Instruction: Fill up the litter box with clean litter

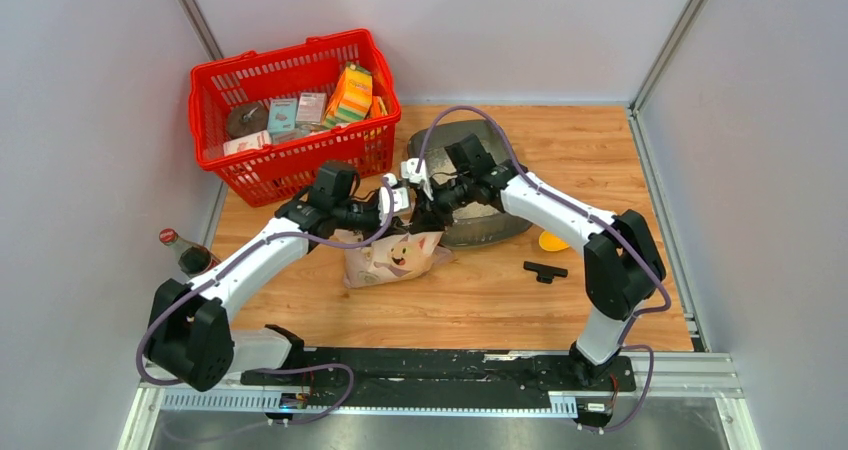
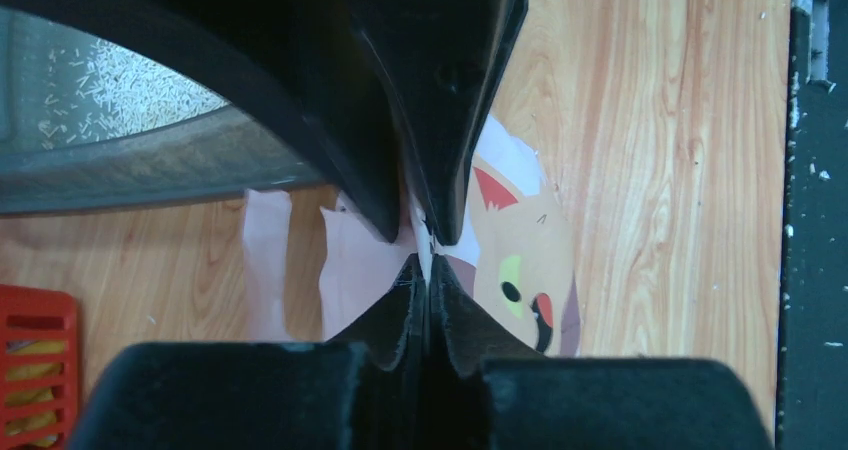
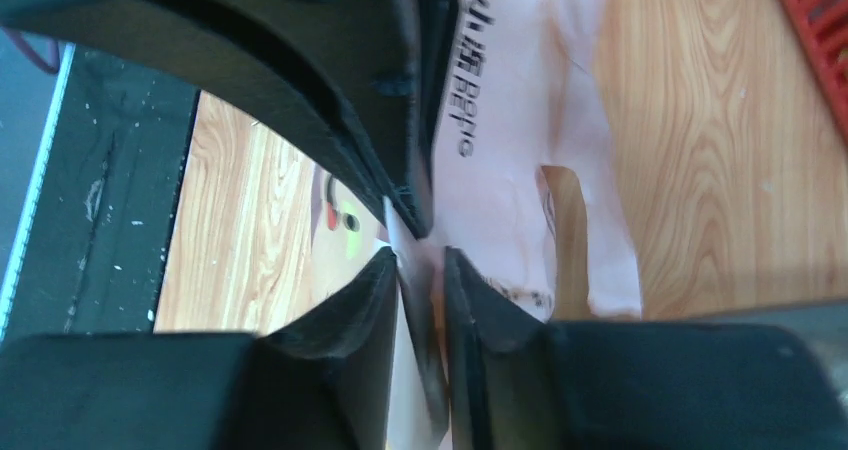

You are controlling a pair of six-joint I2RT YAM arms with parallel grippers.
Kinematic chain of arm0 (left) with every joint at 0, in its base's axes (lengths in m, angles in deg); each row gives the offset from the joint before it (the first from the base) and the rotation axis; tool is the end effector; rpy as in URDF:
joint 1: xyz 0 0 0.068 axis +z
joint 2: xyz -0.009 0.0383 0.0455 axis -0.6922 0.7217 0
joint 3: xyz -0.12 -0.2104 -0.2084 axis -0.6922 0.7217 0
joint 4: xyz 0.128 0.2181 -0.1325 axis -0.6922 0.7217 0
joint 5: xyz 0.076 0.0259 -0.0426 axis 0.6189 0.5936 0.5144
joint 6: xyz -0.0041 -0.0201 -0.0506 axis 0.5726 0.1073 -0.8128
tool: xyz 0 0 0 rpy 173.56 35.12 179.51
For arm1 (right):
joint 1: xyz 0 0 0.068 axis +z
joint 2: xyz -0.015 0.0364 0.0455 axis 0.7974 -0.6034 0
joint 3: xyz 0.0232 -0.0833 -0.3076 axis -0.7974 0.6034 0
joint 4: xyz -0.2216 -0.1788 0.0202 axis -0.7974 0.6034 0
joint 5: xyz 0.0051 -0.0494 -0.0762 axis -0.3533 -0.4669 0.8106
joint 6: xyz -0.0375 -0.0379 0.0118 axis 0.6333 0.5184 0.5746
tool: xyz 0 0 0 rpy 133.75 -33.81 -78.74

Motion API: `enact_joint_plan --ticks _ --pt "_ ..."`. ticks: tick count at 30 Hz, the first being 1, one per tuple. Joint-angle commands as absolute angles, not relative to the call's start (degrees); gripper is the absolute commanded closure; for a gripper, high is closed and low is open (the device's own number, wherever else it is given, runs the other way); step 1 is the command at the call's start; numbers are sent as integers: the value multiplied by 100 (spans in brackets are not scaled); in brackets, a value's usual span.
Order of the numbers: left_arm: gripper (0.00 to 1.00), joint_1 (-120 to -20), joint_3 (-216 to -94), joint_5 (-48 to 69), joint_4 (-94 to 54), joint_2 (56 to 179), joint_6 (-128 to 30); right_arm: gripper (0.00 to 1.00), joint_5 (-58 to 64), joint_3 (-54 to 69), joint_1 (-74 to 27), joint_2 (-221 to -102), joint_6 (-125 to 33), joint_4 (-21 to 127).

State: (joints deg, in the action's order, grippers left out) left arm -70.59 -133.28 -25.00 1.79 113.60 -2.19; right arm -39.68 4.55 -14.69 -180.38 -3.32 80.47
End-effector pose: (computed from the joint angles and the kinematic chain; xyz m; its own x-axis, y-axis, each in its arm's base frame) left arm 0.2309 -0.1449 0.3008 -0.0304 0.4792 -0.8772 0.9839 0.1688 0.0582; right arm 0.3054 0.2765 0.3029 -0.0229 -0.4905 -0.8711 -0.9874 -0.1253 0.0965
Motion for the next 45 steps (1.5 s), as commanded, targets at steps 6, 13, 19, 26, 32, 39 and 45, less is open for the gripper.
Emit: enact_joint_plan --ticks 6,13,19,26,32,39,45 --pt "100 -7105 -13747 -2825 568 11528 -480 43 -4147 -41 -2825 -17386 -1088 8320" --pt "100 -7114 -13747 -2974 340 11608 -1586 37 -3814 545 -2547 -16849 564 8426" --pt "100 -7096 -13738 -2966 243 11643 -1940 36 -4112 573 -2099 -17103 670 8355" --pt "100 -6991 -13633 -2974 77 11722 -2229 38 -4279 521 -1790 -17604 1222 8618" --pt "100 -6763 -13685 -3132 -267 11924 -2765 42 -4227 520 -1738 -17920 1514 8873" --pt "75 -6613 -14054 -3590 907 12065 -1472 97 -3832 493 -1746 -18071 338 8410" --pt "59 -6306 -14669 -2861 4028 11881 1492 100 -3682 459 -1817 -17973 169 8468"
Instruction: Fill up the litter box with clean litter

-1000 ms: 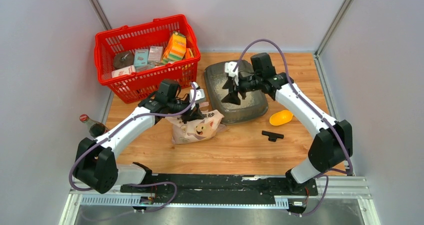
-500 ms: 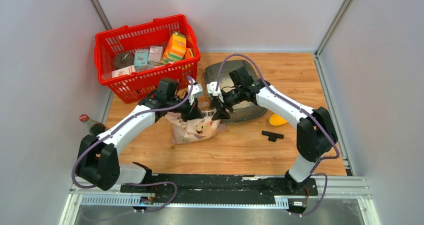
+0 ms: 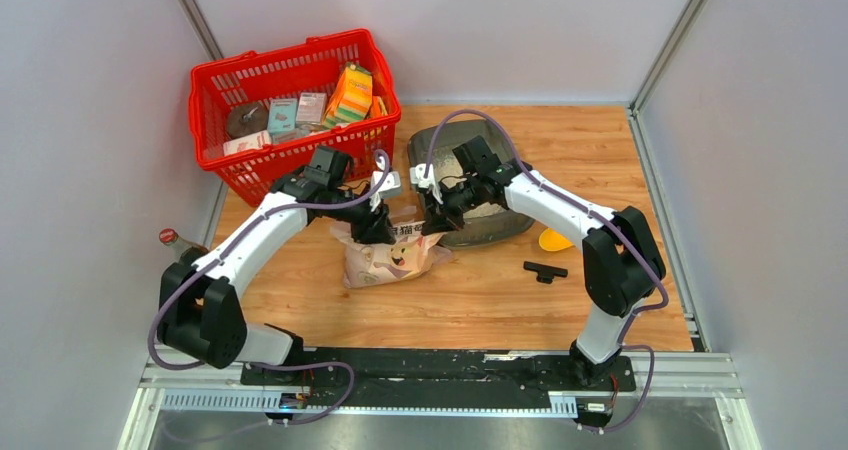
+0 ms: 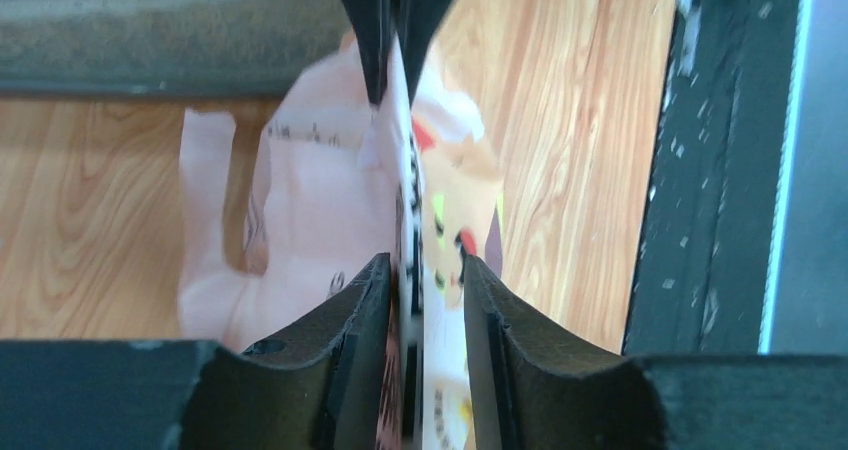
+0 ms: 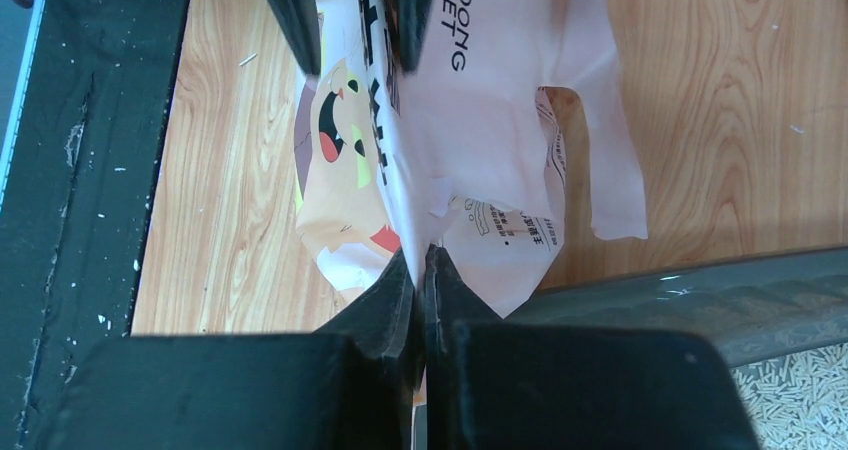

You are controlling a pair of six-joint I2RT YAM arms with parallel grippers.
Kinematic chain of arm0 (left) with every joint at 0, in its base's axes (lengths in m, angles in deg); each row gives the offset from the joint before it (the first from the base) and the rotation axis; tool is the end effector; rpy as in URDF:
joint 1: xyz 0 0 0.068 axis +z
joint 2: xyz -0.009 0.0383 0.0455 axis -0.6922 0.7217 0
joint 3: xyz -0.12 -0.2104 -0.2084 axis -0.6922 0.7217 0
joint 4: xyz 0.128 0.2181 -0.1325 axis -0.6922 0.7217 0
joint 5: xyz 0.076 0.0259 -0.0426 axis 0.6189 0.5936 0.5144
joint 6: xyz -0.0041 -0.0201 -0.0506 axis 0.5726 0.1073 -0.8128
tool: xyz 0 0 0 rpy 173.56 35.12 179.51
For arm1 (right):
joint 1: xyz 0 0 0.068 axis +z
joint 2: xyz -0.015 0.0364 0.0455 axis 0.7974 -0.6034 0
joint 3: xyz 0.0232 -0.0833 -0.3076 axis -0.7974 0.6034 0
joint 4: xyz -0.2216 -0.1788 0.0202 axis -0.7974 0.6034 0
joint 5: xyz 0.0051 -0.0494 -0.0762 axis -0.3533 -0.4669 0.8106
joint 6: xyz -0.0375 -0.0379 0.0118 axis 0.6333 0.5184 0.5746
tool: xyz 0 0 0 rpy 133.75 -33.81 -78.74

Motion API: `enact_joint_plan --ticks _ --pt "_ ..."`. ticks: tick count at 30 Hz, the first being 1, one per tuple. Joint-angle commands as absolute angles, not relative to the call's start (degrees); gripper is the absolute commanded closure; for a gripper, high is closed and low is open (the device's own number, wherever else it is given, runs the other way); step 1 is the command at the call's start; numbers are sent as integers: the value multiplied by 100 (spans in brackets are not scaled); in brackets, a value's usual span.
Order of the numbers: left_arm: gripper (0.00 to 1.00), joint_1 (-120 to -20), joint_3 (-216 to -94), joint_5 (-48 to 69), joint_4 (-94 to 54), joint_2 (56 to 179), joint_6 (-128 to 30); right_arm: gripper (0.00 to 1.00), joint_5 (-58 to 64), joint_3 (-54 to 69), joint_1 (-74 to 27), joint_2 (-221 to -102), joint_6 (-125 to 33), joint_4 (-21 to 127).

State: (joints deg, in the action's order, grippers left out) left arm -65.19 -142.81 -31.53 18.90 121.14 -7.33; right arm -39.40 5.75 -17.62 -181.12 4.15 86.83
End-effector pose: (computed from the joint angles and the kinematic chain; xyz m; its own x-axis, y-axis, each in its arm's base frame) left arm 0.2606 -0.1323 0.3057 -0.3598 0.4823 -0.7987 0.9316 0.2330 -0.2789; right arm 0.3119 0.2553 0.2845 -0.0194 -0.5494 -0.8353 -0.9854 -0.1307 0.1089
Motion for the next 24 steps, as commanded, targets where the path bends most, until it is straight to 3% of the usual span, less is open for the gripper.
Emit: enact_joint_plan --ticks 1,7,9,10,11,12,16,18,19,20,22,23,24 --pt "59 -6105 -14670 -2547 4275 11837 1619 100 -3682 433 -1817 -17982 265 8504" --pt "60 -5462 -14363 -1947 4330 11432 2129 100 -3673 336 -1843 -17956 389 8698" --pt "69 -5444 -14292 -1867 4356 11388 2304 100 -3699 318 -1852 -17947 432 8759" --pt "77 -5435 -14248 -1963 4339 11388 2305 100 -3699 301 -1843 -17947 450 8777" --pt "93 -5435 -14257 -2024 4339 11379 2271 100 -3699 283 -1852 -17956 485 8820" --pt "99 -5426 -14292 -2086 4365 11440 2166 100 -3708 257 -1861 -17973 564 8908" --pt "100 -5286 -14757 -2419 5276 11765 2104 100 -3726 178 -1904 -17973 661 9031" --pt "94 -5233 -14810 -2464 5279 11758 1771 100 -3796 134 -1905 -18000 714 9128" --pt "84 -5233 -14802 -2639 5096 11653 1735 100 -3831 107 -1905 -18026 714 9137" --pt "67 -5233 -14758 -2788 4833 11251 1682 100 -3857 90 -1896 -18052 705 9137" --pt "55 -5294 -14390 -2982 3225 10749 841 100 -3910 55 -1896 -18070 662 9137" --pt "44 -5373 -14241 -2948 2613 10537 507 100 -3910 28 -1896 -18079 653 9146" --pt "40 -5513 -13978 -2870 2068 10240 16 100 -3910 11 -1896 -18088 653 9137"
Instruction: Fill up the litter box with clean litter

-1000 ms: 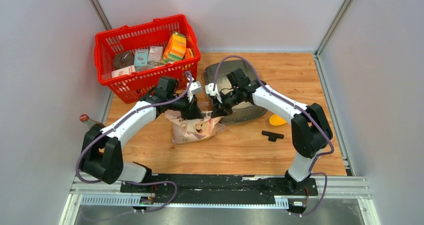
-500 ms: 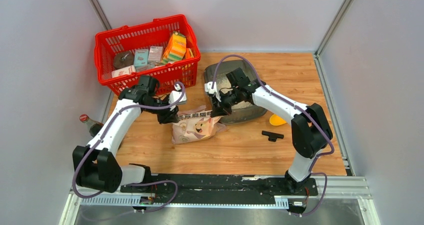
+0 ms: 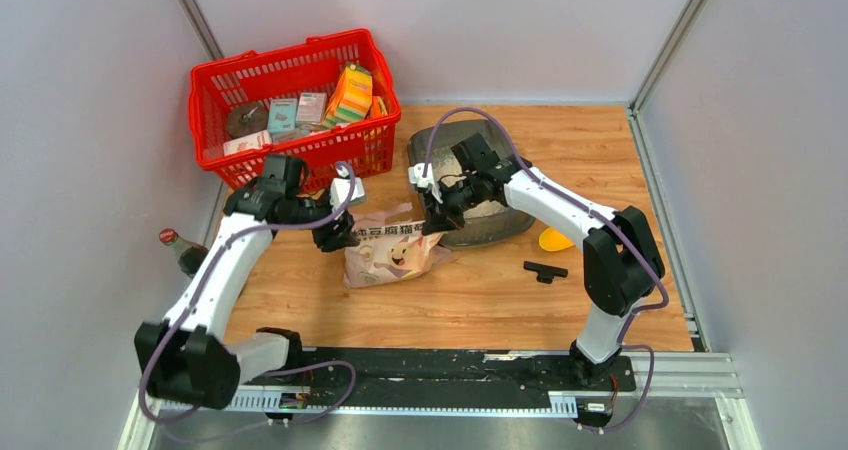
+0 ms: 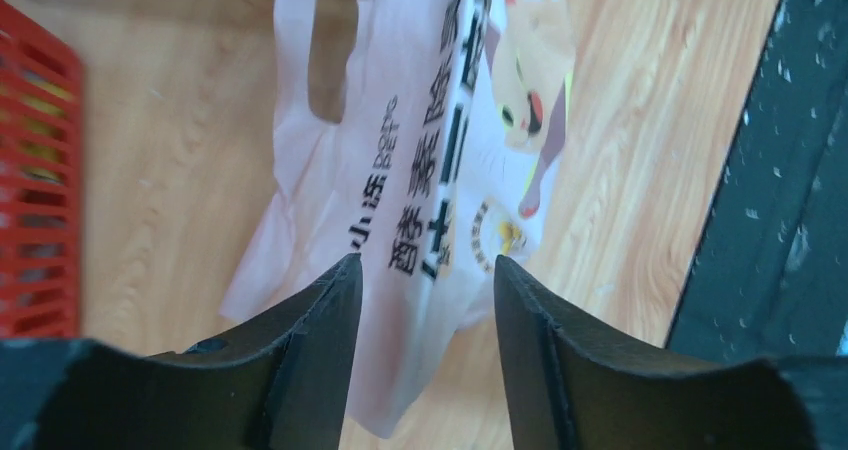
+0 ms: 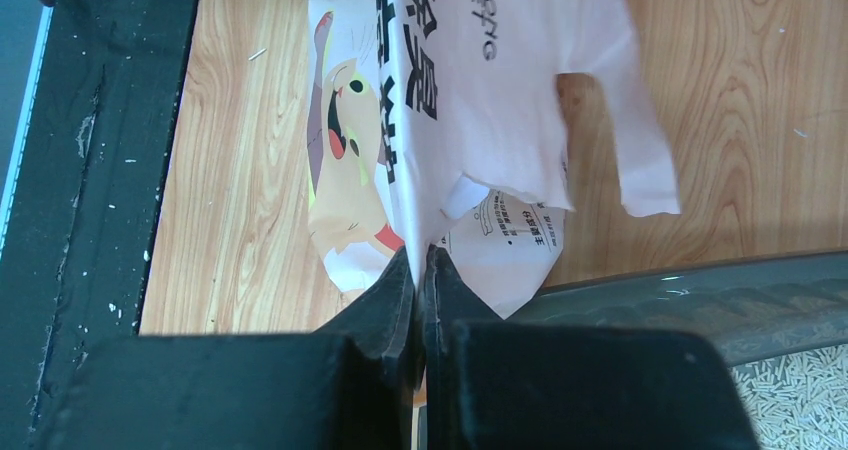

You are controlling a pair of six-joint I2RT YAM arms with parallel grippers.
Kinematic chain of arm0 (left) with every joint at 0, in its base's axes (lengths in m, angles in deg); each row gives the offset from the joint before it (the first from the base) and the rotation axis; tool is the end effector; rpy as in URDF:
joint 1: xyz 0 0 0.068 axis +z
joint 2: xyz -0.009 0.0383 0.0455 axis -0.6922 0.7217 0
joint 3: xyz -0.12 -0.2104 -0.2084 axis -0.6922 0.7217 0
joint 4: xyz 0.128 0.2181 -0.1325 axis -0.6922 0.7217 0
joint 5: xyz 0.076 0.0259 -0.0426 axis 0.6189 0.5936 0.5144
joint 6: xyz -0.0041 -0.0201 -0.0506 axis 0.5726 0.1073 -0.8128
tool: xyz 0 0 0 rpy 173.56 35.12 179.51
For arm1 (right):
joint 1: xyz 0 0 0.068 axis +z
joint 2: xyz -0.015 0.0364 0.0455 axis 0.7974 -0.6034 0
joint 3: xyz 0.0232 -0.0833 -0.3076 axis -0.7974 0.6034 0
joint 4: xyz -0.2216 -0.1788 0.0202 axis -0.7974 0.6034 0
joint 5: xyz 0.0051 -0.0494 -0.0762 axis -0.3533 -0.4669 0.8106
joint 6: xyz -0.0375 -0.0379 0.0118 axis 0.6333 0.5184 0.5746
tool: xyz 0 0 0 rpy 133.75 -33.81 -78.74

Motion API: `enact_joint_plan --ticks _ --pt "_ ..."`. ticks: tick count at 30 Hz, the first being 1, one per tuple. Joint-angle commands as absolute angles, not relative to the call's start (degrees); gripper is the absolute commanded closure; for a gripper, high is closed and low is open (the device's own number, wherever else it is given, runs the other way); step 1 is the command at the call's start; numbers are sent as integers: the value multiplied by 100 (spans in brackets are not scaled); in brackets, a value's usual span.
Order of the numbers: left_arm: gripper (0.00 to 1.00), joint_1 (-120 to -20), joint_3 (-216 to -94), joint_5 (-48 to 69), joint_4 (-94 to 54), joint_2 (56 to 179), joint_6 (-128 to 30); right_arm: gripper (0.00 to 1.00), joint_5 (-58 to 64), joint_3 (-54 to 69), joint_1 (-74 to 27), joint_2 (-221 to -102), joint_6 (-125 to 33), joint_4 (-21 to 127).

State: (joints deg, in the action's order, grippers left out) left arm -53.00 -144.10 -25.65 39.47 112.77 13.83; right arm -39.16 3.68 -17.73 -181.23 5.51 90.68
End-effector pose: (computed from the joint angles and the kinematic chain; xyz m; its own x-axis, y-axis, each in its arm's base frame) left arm 0.2263 -0.0625 0.3293 -0.2779 0.6081 -0.7437 0.9467 0.3044 -0.1048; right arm 0.3121 0.2544 0.2919 -0.0190 -0.5644 -0.8253 -0.9836 -0.1374 0.1166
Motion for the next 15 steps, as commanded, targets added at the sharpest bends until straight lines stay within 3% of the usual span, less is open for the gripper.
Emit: enact_joint_plan --ticks 1,7,15 --pt "39 -5653 -13923 -2756 1375 10184 -49 100 -3910 11 -1896 -18096 653 9146" --pt "38 -6445 -14203 -2947 806 11114 126 100 -3954 -42 -1878 -18149 459 9032" --pt "47 -6797 -14547 -3255 630 12143 178 100 -3919 -121 -1878 -18193 293 8909"
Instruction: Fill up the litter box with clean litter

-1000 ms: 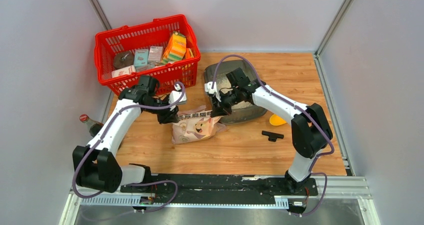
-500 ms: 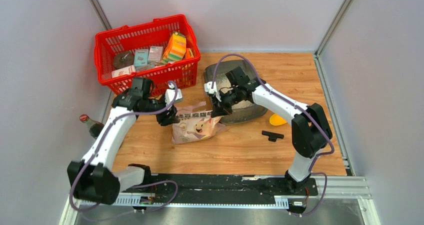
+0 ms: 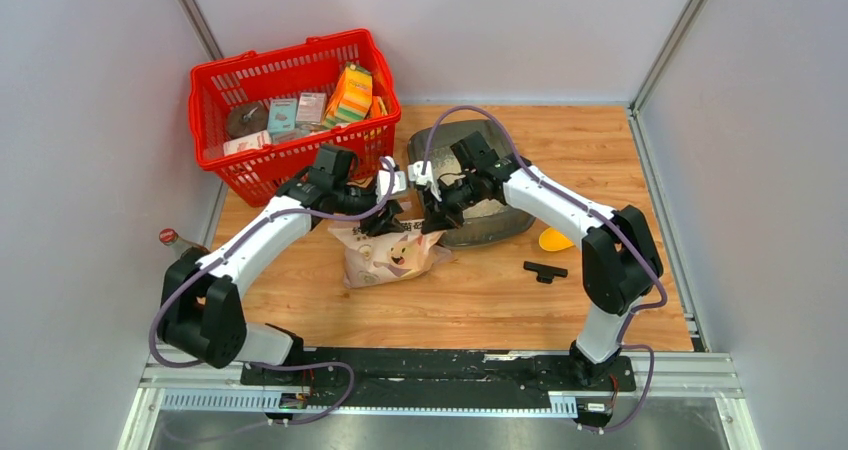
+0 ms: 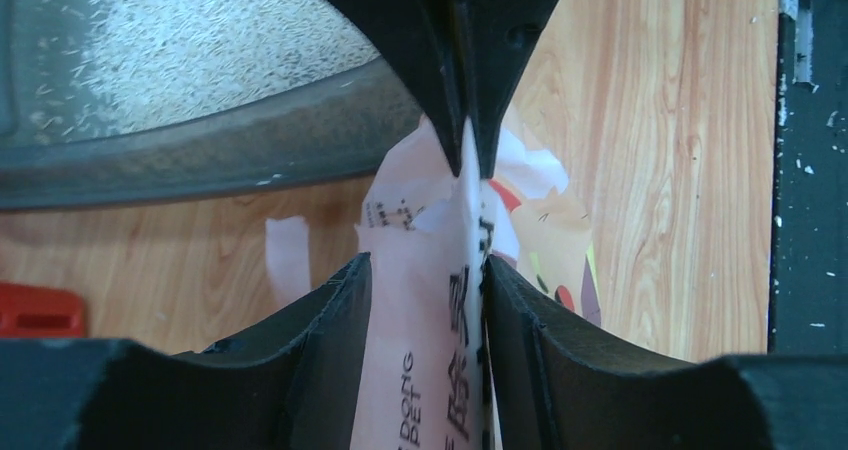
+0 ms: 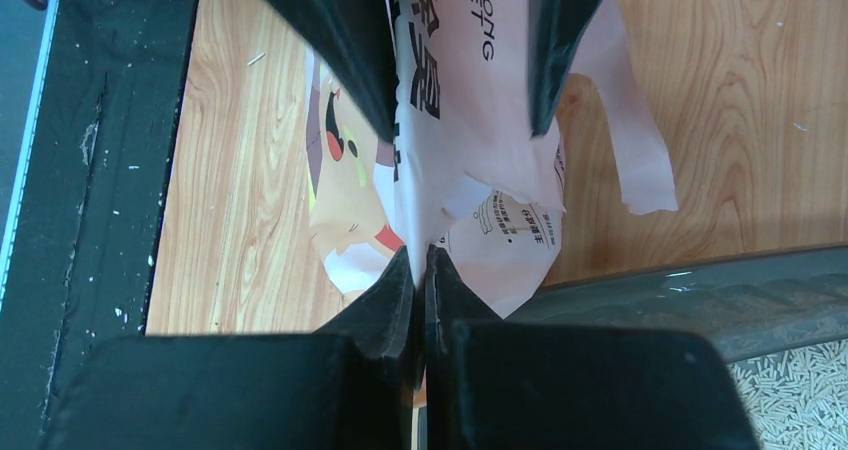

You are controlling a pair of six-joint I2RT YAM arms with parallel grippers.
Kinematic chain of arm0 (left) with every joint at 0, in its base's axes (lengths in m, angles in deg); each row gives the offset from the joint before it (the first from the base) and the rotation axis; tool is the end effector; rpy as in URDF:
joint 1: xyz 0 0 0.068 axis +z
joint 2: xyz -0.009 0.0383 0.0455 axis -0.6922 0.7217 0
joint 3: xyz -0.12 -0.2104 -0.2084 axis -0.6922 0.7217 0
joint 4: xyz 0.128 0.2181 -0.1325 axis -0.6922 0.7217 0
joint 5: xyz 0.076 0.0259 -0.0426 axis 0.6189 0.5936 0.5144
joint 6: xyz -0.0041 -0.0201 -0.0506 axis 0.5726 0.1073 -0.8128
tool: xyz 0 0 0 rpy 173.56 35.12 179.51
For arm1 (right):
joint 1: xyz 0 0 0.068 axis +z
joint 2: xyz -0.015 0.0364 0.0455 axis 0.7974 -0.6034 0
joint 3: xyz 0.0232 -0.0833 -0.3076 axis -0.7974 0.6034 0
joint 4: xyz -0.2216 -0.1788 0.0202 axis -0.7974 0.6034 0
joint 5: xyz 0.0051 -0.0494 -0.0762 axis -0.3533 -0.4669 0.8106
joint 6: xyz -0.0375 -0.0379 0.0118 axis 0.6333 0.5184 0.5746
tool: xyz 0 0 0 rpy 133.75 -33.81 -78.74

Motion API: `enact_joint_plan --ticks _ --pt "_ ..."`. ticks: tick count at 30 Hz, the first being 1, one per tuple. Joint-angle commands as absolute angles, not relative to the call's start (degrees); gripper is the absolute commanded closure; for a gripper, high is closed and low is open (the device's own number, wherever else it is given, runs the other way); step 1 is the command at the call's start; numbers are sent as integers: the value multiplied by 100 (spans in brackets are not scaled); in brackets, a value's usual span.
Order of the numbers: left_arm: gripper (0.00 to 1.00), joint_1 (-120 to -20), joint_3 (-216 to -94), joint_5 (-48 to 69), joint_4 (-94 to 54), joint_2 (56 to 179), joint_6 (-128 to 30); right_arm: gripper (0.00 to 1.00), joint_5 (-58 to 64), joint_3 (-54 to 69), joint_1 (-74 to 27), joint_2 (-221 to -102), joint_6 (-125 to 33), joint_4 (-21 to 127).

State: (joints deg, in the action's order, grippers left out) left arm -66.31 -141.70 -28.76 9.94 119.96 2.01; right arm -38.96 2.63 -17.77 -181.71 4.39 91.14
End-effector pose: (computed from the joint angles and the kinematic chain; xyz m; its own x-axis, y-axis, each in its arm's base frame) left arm 0.2646 -0.1388 0.3133 -0.0724 0.4922 -0.8675 0.9870 0.1603 0.0086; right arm 0.3150 0.2559 0.2942 -0.0369 -0.5680 -0.8222 -0.9838 -0.1238 0.1297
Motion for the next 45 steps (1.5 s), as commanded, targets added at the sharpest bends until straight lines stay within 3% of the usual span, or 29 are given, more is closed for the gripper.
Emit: enact_joint_plan --ticks 1,6,9,10,12,13,14,16,17,21,23,30,35,43,45 --pt "48 -6867 -14556 -3282 595 12196 170 100 -3928 -147 -1887 -18211 266 8891" --pt "56 -7087 -14538 -3361 331 12460 -111 100 -3928 -148 -1878 -18255 38 8733" --pt "80 -7175 -14477 -3405 234 12539 -225 99 -3893 -121 -1887 -18255 -182 8637" --pt "91 -7193 -14476 -3431 234 12574 -252 93 -3858 -113 -1904 -18246 -348 8610" --pt "99 -7202 -14407 -3405 252 12610 -296 83 -3787 -95 -2036 -18115 -455 8653" --pt "100 -7202 -14380 -3327 234 12601 -322 67 -3770 -112 -2123 -18010 -464 8750" --pt "100 -7202 -14345 -3291 208 12557 -366 59 -3709 -121 -2342 -17896 -464 8864" --pt "100 -7202 -14327 -3212 216 12504 -384 45 -3638 -130 -2633 -17423 -464 9233" --pt "100 -7202 -14327 -3203 208 12478 -419 43 -3551 -113 -2973 -17272 -385 9556" --pt "100 -7202 -14353 -3203 15 12478 -787 41 -2928 150 -3626 -16516 700 10787" --pt "100 -7202 -14362 -3203 -47 12504 -1007 40 -2184 878 -3732 -15875 1239 11026" --pt "100 -7202 -14415 -3194 -179 12522 -1316 41 -721 3603 -3724 -13950 2339 10219" --pt "100 -7202 -14468 -3185 -162 12557 -1377 44 -422 4553 -3706 -13447 2929 9867" --pt "100 -7202 -14512 -3141 -117 12618 -1377 50 -61 5108 -3618 -13394 3140 9586" --pt "100 -7202 -14503 -3141 -117 12618 -1386 56 53 5178 -3610 -13447 3122 9331"
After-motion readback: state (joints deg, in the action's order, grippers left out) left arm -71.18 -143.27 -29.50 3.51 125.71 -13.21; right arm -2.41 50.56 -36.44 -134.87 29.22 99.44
